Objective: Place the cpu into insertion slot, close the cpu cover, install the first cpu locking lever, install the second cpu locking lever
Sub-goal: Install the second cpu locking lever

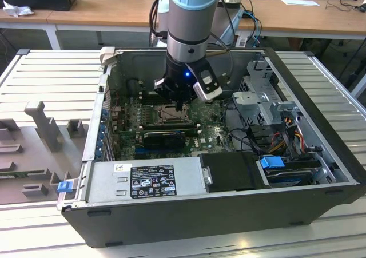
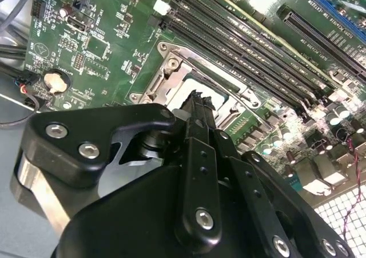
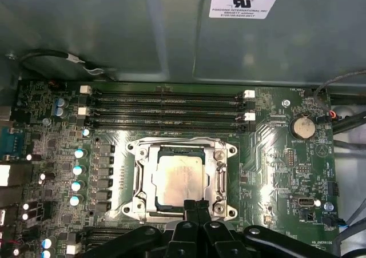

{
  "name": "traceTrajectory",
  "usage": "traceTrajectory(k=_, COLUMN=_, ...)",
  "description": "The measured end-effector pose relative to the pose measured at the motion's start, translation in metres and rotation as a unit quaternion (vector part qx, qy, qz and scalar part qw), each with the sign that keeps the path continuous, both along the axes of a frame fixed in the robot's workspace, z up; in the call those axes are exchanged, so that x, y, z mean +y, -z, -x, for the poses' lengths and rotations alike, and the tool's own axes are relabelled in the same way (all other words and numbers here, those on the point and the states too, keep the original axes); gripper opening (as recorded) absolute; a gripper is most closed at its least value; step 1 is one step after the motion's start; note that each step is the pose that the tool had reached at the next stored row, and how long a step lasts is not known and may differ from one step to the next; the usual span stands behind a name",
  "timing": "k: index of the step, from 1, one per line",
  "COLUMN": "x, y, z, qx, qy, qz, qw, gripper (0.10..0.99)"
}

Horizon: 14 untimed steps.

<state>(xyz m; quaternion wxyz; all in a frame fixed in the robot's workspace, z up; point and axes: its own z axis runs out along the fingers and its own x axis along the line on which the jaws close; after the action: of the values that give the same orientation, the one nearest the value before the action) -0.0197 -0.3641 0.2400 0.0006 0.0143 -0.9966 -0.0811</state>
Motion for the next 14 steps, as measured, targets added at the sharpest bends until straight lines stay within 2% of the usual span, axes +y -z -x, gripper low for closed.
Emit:
traceTrajectory(k=7, x=-0.0064, y=0.0009, z=0.0011, qx=0.0, qy=0.0, qz=-0.001, qw=1.0, gripper=0.106)
traceTrajectory(k=9, x=-0.0086, y=0.0009, z=0.0012, qx=0.0001, qy=0.0, qz=-0.0032, qw=1.0, gripper=0.106)
traceTrajectory(k=12, x=-0.012, y=0.0009, z=0.0012, qx=0.0006, qy=0.0, qz=-0.0219, qw=0.9998, gripper=0.106)
traceTrajectory(k=14, x=-0.0147, y=0.0009, z=0.0012, qx=0.0006, qy=0.0, qz=-0.0242, qw=0.9997, gripper=0.106)
